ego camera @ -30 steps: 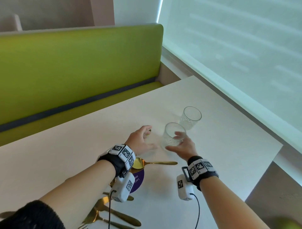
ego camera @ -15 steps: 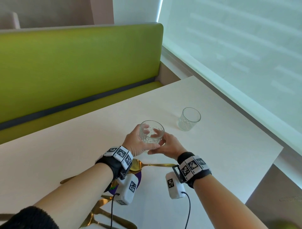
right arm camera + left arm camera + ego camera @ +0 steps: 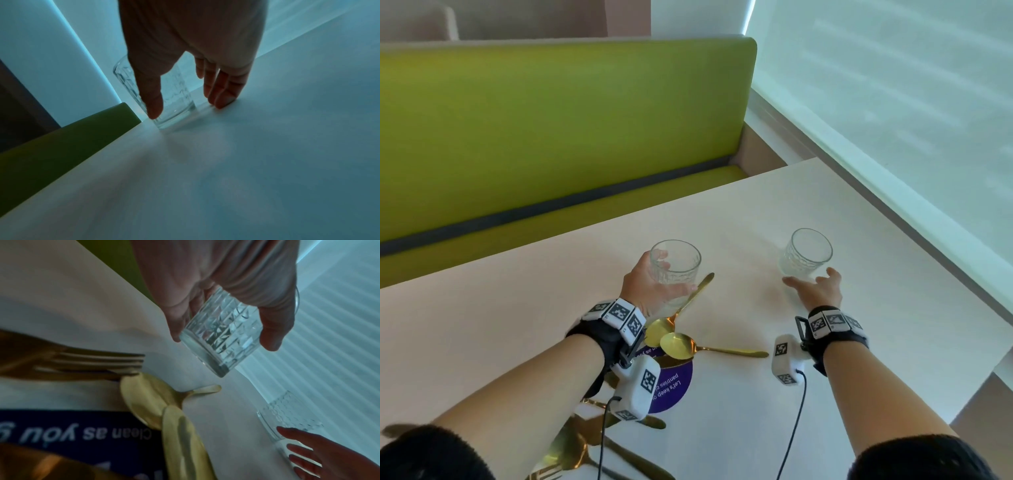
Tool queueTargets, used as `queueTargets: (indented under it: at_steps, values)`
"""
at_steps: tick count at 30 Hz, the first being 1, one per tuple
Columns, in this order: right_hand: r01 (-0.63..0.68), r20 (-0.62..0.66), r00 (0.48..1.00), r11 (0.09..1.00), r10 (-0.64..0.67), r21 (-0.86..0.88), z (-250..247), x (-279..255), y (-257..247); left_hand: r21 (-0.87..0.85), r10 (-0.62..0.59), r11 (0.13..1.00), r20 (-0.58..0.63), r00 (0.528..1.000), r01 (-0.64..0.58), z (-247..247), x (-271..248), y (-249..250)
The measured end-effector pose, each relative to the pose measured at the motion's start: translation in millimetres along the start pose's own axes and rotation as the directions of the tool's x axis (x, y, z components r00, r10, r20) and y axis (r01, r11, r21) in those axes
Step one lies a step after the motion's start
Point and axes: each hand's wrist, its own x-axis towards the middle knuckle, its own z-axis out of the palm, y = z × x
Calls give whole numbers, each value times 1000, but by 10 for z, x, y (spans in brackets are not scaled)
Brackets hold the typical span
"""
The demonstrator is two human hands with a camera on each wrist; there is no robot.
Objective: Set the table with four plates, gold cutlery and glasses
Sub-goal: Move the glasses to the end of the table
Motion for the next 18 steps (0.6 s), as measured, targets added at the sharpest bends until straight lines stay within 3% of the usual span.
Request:
queueTargets:
  at_steps: [18]
  values:
    - [1,-132,991,1000,3,25,204,-37,-162,-29,-31,999,-13,999,31,-178,84,-135]
